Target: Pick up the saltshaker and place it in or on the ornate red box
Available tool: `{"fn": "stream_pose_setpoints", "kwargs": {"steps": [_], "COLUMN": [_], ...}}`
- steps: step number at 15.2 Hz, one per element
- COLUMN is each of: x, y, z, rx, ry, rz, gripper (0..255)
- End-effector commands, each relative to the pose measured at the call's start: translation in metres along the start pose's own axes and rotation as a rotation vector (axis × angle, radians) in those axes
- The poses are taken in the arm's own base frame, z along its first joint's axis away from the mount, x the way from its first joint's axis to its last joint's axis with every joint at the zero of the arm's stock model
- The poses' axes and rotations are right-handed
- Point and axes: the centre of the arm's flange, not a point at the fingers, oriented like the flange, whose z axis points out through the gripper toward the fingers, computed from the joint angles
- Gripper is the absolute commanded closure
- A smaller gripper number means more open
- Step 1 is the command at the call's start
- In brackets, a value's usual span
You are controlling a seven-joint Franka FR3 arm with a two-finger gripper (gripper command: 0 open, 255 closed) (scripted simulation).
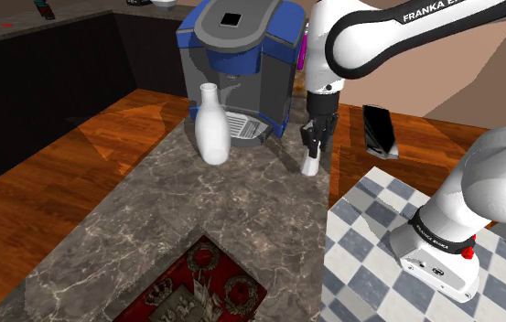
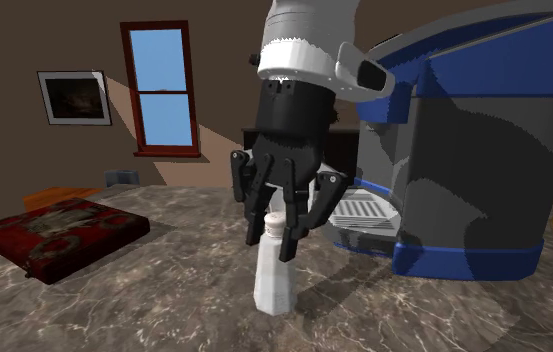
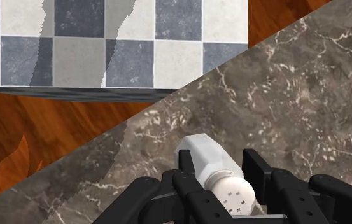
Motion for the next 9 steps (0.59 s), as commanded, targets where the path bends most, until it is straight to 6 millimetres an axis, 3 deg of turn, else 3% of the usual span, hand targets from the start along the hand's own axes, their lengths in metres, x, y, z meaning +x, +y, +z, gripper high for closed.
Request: {"fn": "stream_pose_setpoints", "kwargs": {"steps": [1, 9], "x": [-0.002, -0.011], "y": [0.0, -0.002], "z": [-0.011, -0.052], "rx": [0.0, 0.0], "ry": [-0.001, -0.001], "rz": [0.0, 0.0], "gripper": [255, 255]}}
